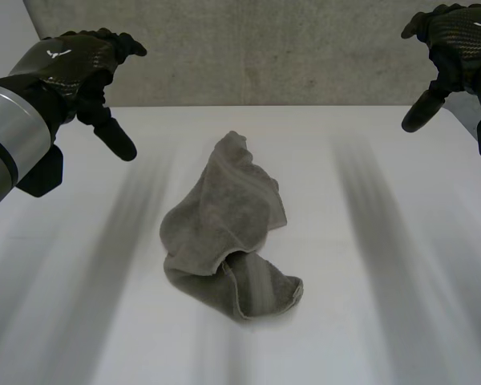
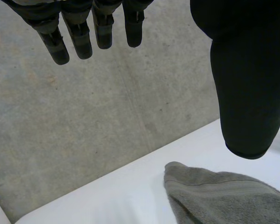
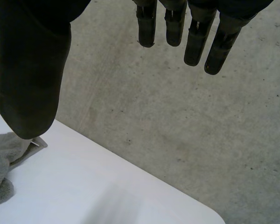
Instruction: Fold the towel.
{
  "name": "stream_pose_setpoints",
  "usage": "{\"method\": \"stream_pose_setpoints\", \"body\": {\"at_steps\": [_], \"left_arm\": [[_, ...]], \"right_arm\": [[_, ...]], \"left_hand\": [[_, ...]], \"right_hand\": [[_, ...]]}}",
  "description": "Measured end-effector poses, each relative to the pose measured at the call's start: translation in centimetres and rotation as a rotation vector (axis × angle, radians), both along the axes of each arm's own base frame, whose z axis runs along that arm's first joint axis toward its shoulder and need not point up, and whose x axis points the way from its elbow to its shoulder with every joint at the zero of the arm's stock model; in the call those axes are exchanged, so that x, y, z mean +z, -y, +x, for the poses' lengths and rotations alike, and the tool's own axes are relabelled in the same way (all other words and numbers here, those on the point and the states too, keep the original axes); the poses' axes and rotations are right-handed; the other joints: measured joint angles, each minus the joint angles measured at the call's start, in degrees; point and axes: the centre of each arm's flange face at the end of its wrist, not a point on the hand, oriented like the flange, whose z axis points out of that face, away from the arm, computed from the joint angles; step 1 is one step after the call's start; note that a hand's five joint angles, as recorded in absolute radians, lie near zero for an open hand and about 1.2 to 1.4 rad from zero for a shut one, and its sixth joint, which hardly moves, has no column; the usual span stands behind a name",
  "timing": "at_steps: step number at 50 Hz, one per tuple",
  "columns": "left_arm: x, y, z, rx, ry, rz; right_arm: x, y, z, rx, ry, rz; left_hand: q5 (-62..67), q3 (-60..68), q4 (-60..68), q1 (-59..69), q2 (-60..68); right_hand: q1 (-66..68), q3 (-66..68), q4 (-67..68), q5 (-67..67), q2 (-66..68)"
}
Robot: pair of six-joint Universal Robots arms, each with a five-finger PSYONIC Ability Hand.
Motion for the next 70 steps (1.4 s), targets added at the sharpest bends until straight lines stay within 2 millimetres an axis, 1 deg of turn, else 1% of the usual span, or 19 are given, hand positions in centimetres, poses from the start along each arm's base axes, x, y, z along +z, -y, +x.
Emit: {"method": "stream_pose_setpoints", "body": {"at_steps": [7, 12, 15, 21, 23, 31, 39, 41, 44, 47, 49, 53, 55, 57, 62, 64, 65, 67, 70], "left_arm": [[-0.1, 0.1, -0.3, -0.025, 0.004, -0.016], [-0.4, 0.8, -1.3, -0.083, 0.029, -0.077], [-1.6, 1.7, -2.4, -0.148, 0.091, -0.108], [-6.2, 3.2, -4.6, -0.292, 0.292, -0.126], [-8.5, 3.5, -5.3, -0.354, 0.389, -0.127], [-15.4, 2.8, -6.4, -0.585, 0.621, -0.13], [-19.3, 1.7, -6.6, -0.712, 0.689, -0.095], [-19.8, 1.6, -6.6, -0.721, 0.694, -0.084], [-20.3, 1.6, -6.6, -0.726, 0.697, -0.071], [-20.4, 1.8, -6.6, -0.723, 0.697, -0.069], [-20.2, 2.0, -6.7, -0.718, 0.695, -0.076], [-19.4, 2.6, -7.0, -0.693, 0.691, -0.106], [-18.3, 3.1, -7.2, -0.662, 0.688, -0.134], [-16.6, 3.9, -7.5, -0.608, 0.675, -0.172], [-9.8, 6.2, -7.7, -0.386, 0.531, -0.276], [-5.3, 7.0, -7.2, -0.243, 0.369, -0.321], [-4.2, 7.1, -6.9, -0.21, 0.324, -0.331], [-0.1, 7.1, -5.6, -0.089, 0.102, -0.345], [2.3, 6.4, -4.2, -0.013, -0.117, -0.32]], "right_arm": [[-0.5, -0.5, 0.5, 0.06, -0.098, 0.01], [-3.0, -2.4, 1.0, 0.196, -0.359, 0.103], [-5.2, -4.3, 1.7, 0.308, -0.482, 0.18], [-9.1, -7.2, 3.5, 0.435, -0.504, 0.235], [-10.9, -8.0, 4.2, 0.456, -0.468, 0.22], [-16.9, -11.7, 6.4, 0.543, -0.377, 0.101], [-21.5, -14.3, 7.7, 0.622, -0.408, 0.128], [-22.2, -14.5, 7.8, 0.624, -0.421, 0.142], [-23.1, -14.2, 8.0, 0.609, -0.437, 0.154], [-23.4, -13.4, 8.3, 0.579, -0.439, 0.141], [-23.2, -12.8, 8.4, 0.554, -0.433, 0.12], [-22.0, -11.5, 8.6, 0.513, -0.409, 0.068], [-20.5, -10.5, 8.7, 0.482, -0.381, 0.021], [-17.9, -9.0, 8.6, 0.439, -0.338, -0.054], [-10.2, -6.1, 8.2, 0.334, -0.226, -0.275], [-5.7, -5.1, 7.5, 0.275, -0.155, -0.402], [-4.7, -4.9, 7.4, 0.261, -0.136, -0.431], [-0.9, -4.6, 6.5, 0.214, -0.069, -0.527], [1.5, -4.6, 5.8, 0.19, -0.032, -0.568]], "left_hand": [[0.0, 0.0, 0.0, 0.0, 0.0], [0.0, 0.0, 0.0, 0.0, -0.01], [0.0, 0.0, 0.0, 0.0, 0.0], [0.0, 0.0, 0.0, 0.0, -0.01], [0.0, 0.0, 0.0, 0.0, 0.0], [0.0, 0.12, 0.16, 0.0, 0.11], [2.91, 3.87, 3.87, 3.3, 3.85], [6.39, 7.54, 7.54, 7.52, 7.51], [18.11, 19.27, 19.32, 18.82, 19.24], [31.09, 32.46, 32.53, 32.32, 33.49], [43.63, 44.92, 45.06, 43.85, 44.93], [53.17, 55.12, 55.33, 53.19, 55.26], [54.6, 56.88, 57.05, 54.2, 57.08], [55.52, 57.95, 58.14, 55.05, 58.06], [56.28, 58.77, 58.99, 55.55, 58.76], [56.35, 58.9, 59.04, 55.7, 58.86], [56.35, 58.94, 59.05, 55.7, 58.88], [56.35, 59.0, 59.15, 55.7, 58.95], [56.36, 59.03, 59.2, 55.71, 58.99]], "right_hand": [[0.0, 0.0, 0.0, 0.0, 0.0], [0.0, 0.0, 0.0, 0.0, 0.0], [0.0, 0.0, 0.0, 0.0, 0.0], [0.0, 0.0, 0.0, 0.0, 0.0], [0.0, 0.0, 0.0, 0.0, 0.0], [0.0, -0.01, 0.0, 0.0, 0.0], [1.87, 1.02, 0.23, 1.61, 1.14], [6.02, 5.13, 3.53, 5.86, 5.39], [20.23, 19.53, 18.2, 20.44, 19.99], [42.28, 41.19, 40.13, 41.23, 42.2], [59.66, 57.42, 56.3, 58.74, 58.49], [62.58, 61.72, 61.03, 62.76, 61.91], [62.58, 61.71, 61.03, 62.76, 61.91], [62.58, 61.72, 61.03, 62.76, 61.91], [62.58, 62.02, 61.04, 62.83, 61.91], [62.58, 62.45, 61.04, 62.83, 62.0], [62.58, 62.48, 61.04, 62.83, 62.0], [62.58, 62.5, 61.04, 62.83, 62.01], [62.58, 62.51, 61.04, 62.96, 62.01]]}}
